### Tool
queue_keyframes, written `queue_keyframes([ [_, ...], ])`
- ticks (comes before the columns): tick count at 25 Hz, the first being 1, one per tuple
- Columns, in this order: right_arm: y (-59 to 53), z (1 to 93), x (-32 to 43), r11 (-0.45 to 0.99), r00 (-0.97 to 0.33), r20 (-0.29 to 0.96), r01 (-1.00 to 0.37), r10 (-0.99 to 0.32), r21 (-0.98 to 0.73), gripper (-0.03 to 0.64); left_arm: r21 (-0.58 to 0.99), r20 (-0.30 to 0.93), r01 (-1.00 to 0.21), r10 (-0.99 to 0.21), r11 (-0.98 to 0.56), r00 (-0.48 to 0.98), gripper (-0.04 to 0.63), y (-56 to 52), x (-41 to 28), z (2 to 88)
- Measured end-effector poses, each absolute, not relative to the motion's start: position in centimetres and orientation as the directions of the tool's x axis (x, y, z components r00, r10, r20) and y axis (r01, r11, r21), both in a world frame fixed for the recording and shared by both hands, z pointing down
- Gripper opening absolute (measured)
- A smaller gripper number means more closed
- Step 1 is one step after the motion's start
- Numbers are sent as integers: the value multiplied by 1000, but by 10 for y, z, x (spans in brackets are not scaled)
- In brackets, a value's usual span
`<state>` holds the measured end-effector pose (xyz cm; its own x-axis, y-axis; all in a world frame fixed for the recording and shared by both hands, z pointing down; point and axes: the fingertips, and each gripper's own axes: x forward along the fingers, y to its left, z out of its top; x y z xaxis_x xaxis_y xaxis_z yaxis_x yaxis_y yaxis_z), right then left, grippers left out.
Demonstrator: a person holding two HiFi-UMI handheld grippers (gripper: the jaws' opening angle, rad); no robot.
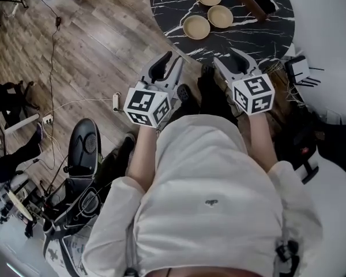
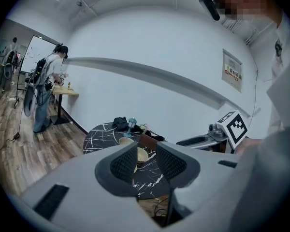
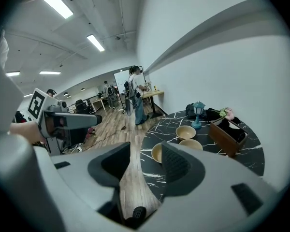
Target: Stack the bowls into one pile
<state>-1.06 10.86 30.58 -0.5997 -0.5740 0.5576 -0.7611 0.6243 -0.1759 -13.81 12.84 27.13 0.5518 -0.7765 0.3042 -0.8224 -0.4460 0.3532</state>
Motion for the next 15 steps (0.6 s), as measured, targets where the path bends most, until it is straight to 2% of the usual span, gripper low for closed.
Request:
queue_keyframes([
  [15,34,365,46,586,-572,638,-779,-515,-225,193,379,452,-797,-657,-471,603,106,55,-71,329],
])
